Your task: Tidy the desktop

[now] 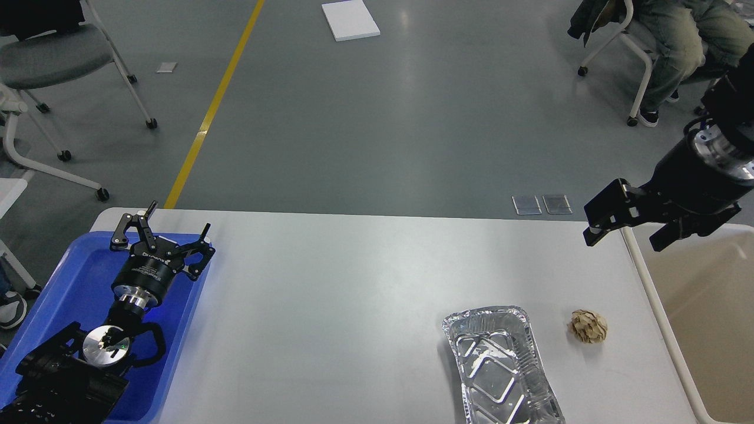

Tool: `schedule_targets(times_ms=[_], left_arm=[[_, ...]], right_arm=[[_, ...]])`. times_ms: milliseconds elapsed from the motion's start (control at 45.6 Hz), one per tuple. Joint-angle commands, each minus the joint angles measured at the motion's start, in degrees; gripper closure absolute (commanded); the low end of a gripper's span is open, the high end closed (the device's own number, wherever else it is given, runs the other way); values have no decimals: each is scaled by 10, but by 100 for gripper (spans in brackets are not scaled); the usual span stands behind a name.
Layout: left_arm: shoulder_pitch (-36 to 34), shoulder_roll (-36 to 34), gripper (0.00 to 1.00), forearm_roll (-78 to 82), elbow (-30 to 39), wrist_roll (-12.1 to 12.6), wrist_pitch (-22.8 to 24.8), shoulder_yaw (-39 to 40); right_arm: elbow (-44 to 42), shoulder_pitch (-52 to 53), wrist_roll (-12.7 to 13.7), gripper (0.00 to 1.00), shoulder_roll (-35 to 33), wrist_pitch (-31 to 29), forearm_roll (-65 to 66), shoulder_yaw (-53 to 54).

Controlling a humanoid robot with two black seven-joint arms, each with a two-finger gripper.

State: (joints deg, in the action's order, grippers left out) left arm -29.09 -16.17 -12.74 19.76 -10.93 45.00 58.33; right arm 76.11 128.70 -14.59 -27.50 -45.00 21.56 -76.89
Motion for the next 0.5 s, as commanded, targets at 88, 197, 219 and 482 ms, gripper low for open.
schedule_targets(times_ms=[88,197,219,482], left_arm=[[0,0,0,0,0,-1,0,-1],[0,0,0,1,0,0,0,0],[0,0,0,0,0,0,0,0],[0,0,0,0,0,0,0,0]], right_arm=[[-1,0,0,0,2,0,0,1],[-1,-2,0,0,1,0,1,1],[-1,-2,0,0,1,0,1,1],[-2,-2,-1,0,0,0,1,2]])
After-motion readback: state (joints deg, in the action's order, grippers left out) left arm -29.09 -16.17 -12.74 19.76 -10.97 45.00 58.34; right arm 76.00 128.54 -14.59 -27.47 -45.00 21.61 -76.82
